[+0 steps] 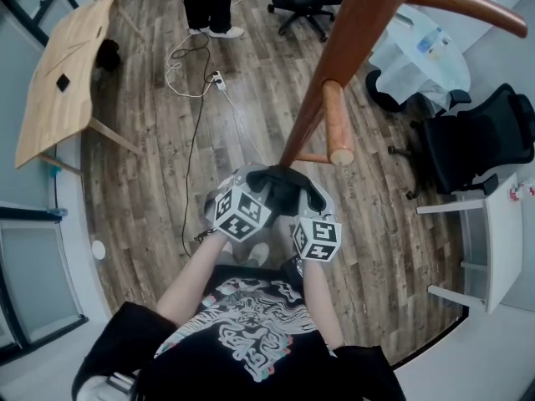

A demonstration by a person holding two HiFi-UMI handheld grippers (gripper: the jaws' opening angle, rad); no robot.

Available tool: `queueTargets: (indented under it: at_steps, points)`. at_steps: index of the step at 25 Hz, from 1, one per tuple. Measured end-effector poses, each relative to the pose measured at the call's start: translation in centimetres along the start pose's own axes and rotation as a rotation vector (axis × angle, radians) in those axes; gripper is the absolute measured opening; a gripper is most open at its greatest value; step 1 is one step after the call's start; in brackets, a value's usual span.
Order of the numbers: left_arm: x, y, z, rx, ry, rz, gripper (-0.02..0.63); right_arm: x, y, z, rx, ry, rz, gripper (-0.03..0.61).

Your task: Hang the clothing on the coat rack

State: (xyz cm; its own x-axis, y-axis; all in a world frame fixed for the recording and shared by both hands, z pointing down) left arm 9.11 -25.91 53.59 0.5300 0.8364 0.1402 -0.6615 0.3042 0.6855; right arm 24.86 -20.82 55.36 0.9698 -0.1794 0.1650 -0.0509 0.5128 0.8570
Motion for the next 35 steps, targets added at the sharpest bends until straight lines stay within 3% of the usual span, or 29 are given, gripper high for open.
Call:
queueTargets:
  at_steps: [5,16,20,35]
  points:
    - [0.6,0.6,0.5,-0.013,0.014,0.0,0.009,-0.3,1.1,0.5,-0.051,-0.028,0.018,0.014]
    - [0.9,1.3,0.3,0.015,-0.023,-0.046,0.012,-0.7,1.5,0.3,-0.039,-0.07,0.041,0.017]
    - [1.3,1.3,0.3,0.021,0.012,-0.083,0.014,-0.6,1.6,0.0,-0.046,-0.082,0.058,0.089]
    - [1.5,2.0,-0.8,-0.005,0.044,-0.13,0.032,-0.5,1.9,-1.2,-0.05,-0.121,0.111,0.107]
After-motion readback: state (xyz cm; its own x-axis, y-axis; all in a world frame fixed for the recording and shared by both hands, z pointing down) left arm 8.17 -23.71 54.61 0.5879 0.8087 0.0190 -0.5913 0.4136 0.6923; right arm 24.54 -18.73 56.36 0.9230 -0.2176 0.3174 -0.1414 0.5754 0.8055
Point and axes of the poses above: the fingertips, and each gripper's own axes: z forward along the fingers, x to its right, y out of its underside, the point moved 9 cm from there along -z, backward along the fingers, and after that the axes turned 8 degrees about -x, right-handed, at the moved point
